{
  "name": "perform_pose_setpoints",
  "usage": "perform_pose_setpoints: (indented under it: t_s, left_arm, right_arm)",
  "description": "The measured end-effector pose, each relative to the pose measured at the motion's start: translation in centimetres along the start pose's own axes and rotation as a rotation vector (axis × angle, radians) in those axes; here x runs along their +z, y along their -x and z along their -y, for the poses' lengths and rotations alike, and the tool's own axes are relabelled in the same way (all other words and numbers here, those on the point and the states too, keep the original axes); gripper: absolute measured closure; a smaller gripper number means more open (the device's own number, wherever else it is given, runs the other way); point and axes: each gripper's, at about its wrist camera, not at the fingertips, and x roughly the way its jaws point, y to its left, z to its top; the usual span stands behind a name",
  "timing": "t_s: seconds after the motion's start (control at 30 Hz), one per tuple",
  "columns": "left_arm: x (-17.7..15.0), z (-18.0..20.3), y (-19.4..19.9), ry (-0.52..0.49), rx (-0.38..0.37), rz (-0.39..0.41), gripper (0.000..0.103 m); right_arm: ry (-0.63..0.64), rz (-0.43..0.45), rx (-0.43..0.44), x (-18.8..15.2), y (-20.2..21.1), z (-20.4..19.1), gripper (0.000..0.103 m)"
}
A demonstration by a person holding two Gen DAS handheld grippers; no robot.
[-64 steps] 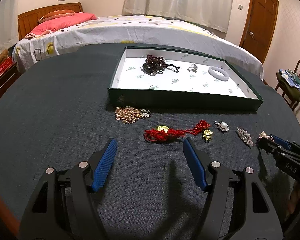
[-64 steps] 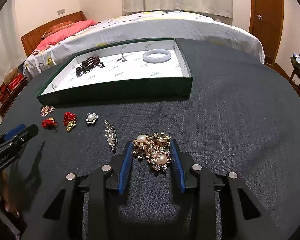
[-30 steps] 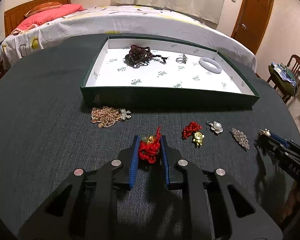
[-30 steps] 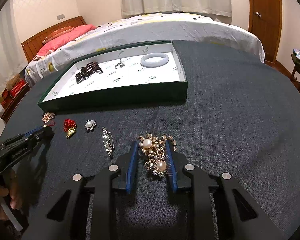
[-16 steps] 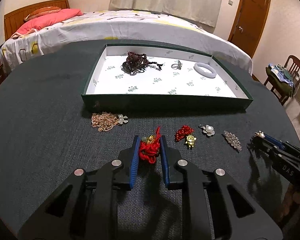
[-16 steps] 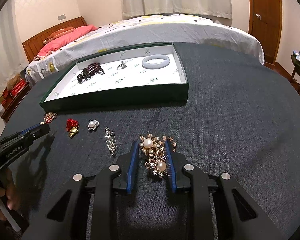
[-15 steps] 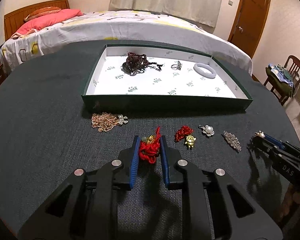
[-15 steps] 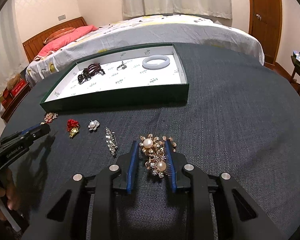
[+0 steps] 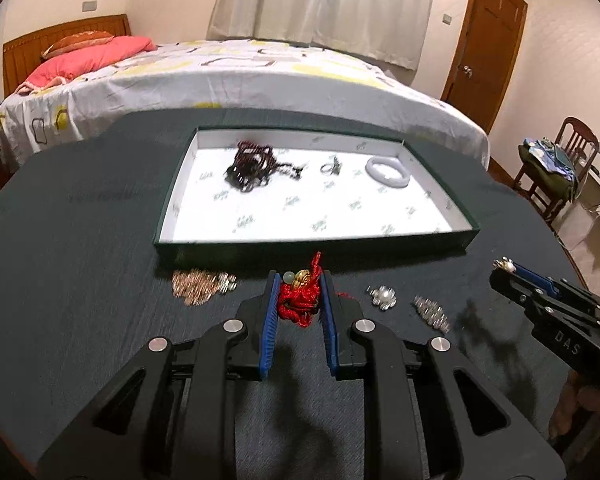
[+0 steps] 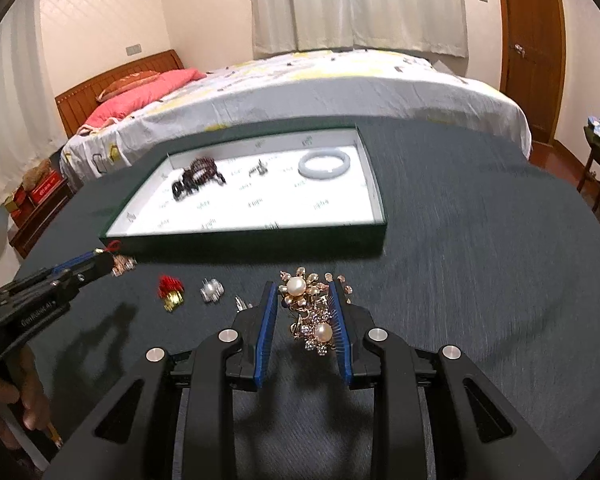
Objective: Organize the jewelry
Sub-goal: 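Carry tassel charm and gold brooch into the green box and open both grippers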
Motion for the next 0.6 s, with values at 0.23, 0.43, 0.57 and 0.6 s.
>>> perform_pose_setpoints:
  t_s: [0.23, 0.43, 0.57, 0.6]
  left_arm:
    - [3.4, 1.1, -1.1, -0.019, -0.024, 0.042, 0.083]
    - [6.7, 2.1, -4.3, -0.042, -0.025, 0.048, 0.083]
    - [8.2, 2.2, -7.6, -0.046, 0.000, 0.028, 0.083]
    - [8.4, 2.1, -8.1, -0.041, 0.004, 0.019, 0.083]
  right_arm:
    - [0.026, 0.063, 0.017, 4.1, -1.1, -0.8, 0.076]
    - [0.046, 0.083, 0.018, 7.5, -4.0, -0.8, 0.076]
    - [0.058, 0.068, 0.009, 8.6, -6.9, -0.5, 0.076]
    - [0.058, 0.059, 0.007, 8.7, -7.5, -0.4, 0.076]
